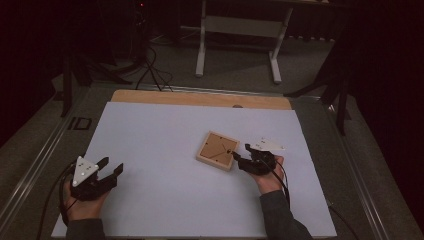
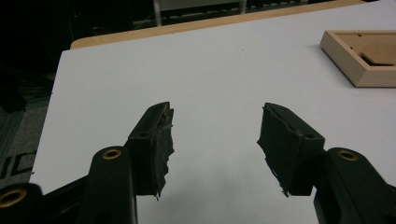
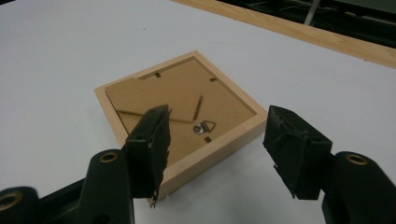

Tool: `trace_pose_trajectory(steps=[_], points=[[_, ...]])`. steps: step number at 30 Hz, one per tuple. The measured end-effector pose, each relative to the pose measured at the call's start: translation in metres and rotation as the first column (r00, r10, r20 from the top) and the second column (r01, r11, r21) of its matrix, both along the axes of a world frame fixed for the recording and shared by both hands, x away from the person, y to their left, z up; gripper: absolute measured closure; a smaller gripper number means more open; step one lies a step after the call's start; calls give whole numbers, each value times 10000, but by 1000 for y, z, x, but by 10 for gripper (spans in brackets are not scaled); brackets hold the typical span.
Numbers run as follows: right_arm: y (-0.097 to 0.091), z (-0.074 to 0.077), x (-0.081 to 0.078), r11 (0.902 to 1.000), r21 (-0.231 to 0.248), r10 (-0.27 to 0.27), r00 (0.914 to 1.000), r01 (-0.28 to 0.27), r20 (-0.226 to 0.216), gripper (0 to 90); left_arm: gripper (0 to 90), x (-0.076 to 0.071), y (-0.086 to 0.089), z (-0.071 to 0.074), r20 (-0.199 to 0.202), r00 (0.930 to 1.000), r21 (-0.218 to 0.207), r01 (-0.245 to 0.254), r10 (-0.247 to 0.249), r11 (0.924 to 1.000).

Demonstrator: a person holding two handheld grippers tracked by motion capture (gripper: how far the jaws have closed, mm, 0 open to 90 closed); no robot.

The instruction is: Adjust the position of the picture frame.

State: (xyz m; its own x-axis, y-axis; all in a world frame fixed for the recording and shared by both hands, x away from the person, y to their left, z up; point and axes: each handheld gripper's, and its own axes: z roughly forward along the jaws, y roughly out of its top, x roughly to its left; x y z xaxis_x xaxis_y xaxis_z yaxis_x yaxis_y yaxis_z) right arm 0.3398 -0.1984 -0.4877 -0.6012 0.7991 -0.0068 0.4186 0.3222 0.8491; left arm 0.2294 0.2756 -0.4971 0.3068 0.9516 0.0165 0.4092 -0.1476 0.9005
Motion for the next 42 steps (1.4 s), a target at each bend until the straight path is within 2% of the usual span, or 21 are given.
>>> trace_pose_trajectory(steps=[23,42], points=[[14,-22,17,10000,44,-55,9971,59,-759,396,433,0,-1,0,38,10000,68,0,0,10000],[17,-31,22,9997,208,-64,9919,91,-1266,382,431,-1,-1,1,107,9999,95,-31,30,9999]])
